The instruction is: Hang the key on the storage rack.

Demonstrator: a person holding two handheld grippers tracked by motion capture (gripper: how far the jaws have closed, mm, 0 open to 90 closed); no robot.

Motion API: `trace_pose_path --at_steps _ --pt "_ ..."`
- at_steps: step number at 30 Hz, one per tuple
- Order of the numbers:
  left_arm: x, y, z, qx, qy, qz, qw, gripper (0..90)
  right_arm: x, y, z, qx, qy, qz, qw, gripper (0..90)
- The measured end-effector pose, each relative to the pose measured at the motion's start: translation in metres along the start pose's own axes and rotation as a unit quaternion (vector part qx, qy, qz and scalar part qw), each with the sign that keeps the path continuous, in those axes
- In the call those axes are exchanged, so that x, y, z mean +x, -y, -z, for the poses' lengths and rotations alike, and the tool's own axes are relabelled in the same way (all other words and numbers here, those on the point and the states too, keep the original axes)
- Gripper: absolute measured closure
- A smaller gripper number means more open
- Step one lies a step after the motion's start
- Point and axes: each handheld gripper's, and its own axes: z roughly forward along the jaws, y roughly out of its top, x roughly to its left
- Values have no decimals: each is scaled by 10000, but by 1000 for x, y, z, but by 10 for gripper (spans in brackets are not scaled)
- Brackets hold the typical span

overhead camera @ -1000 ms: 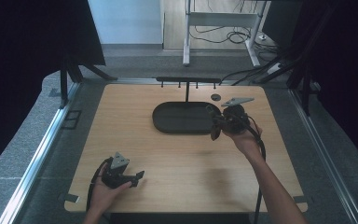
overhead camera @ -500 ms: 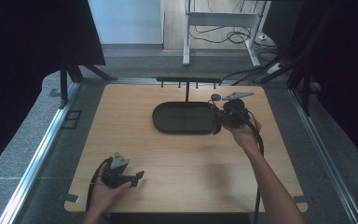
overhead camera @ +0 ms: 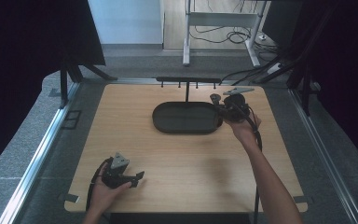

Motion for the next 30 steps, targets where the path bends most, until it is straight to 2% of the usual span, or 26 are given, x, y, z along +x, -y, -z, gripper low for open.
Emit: trace_pose_path --at_steps 16,25,30 --pt "1 0 1 2 16 9 10000 217 -6 -14 -9 -130 272 -129 9995 810" --pt "3 0 2 -3 4 16 10000 217 -14 -18 -22 -72 407 -267 9988 810" --pt "3 1 1 8 -7 29 10000 216 -18 -19 -32 -142 491 -354 9981 810"
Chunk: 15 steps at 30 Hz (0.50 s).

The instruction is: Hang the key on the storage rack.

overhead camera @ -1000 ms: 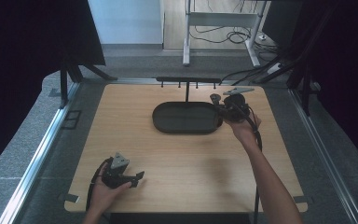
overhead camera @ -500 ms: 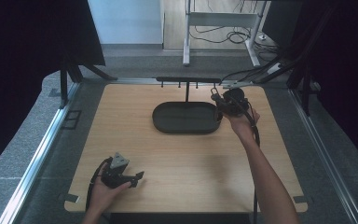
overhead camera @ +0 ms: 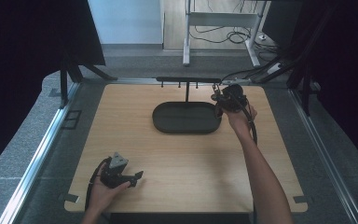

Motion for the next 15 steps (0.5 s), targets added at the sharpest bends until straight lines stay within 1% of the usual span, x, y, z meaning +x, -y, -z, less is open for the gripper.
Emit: trace_pose_path --at_steps 7,10,12,15 --pt "-1 0 -1 20 16 -6 10000 216 -1 3 -12 -12 -5 -115 9999 810" --pt "0 0 -1 9 6 -5 10000 216 -1 7 -18 -94 66 -140 9998 809" --pt "0 0 -1 12 -7 -12 10000 216 -2 10 -22 -147 85 -236 9996 809" --pt "0 1 -1 10 -5 -1 10000 216 -5 13 -27 -248 25 -390 9989 808"
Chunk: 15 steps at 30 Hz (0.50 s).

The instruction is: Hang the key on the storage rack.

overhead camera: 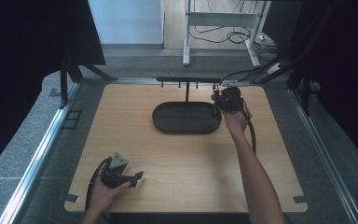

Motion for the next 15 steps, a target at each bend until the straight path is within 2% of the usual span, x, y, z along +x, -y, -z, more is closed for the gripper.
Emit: trace_pose_path --at_steps 5,8,12,15 --pt "0 0 0 4 -8 6 10000 216 1 5 -4 -69 -65 70 9999 786" --pt "0 0 0 4 -7 2 10000 217 1 6 -2 -140 -114 63 9998 699" --pt "0 0 0 -3 -5 -8 10000 217 3 6 2 -181 -159 211 9995 649" --pt "0 0 0 6 -15 -9 10000 217 5 8 4 -116 -313 175 9993 589"
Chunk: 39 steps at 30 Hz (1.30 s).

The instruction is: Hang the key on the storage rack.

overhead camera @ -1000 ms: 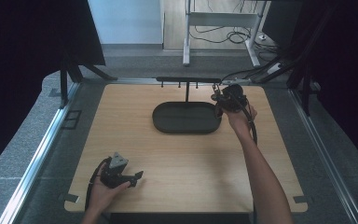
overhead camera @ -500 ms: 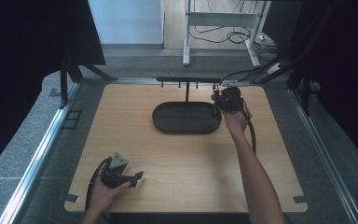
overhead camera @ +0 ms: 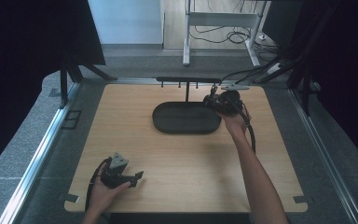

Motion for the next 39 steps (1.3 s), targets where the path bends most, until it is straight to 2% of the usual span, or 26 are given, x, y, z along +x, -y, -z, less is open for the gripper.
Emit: trace_pose_path --at_steps 3,8,20,23,27,31,35,39 --pt "-1 0 0 8 10 -10 10000 217 4 4 4 -88 -75 85 9999 559" --pt "-1 0 -1 19 21 -13 10000 217 10 10 10 -32 -245 102 9996 522" --pt "-5 0 -2 39 32 -35 10000 217 25 28 38 -172 -598 374 9974 520" --pt "-5 0 -3 51 24 -41 10000 217 29 34 47 -251 -735 403 9962 525" --pt "-5 0 -3 41 20 -60 10000 217 35 44 56 -185 -902 513 9944 525" --pt "-6 0 -3 41 23 -70 10000 217 40 56 63 -153 -1077 761 9911 527" --pt "-6 0 -3 49 15 -67 10000 217 43 69 72 -148 -1245 786 9890 527" --pt "-7 0 -3 64 10 -75 10000 217 44 82 80 -162 -1307 819 9879 526"
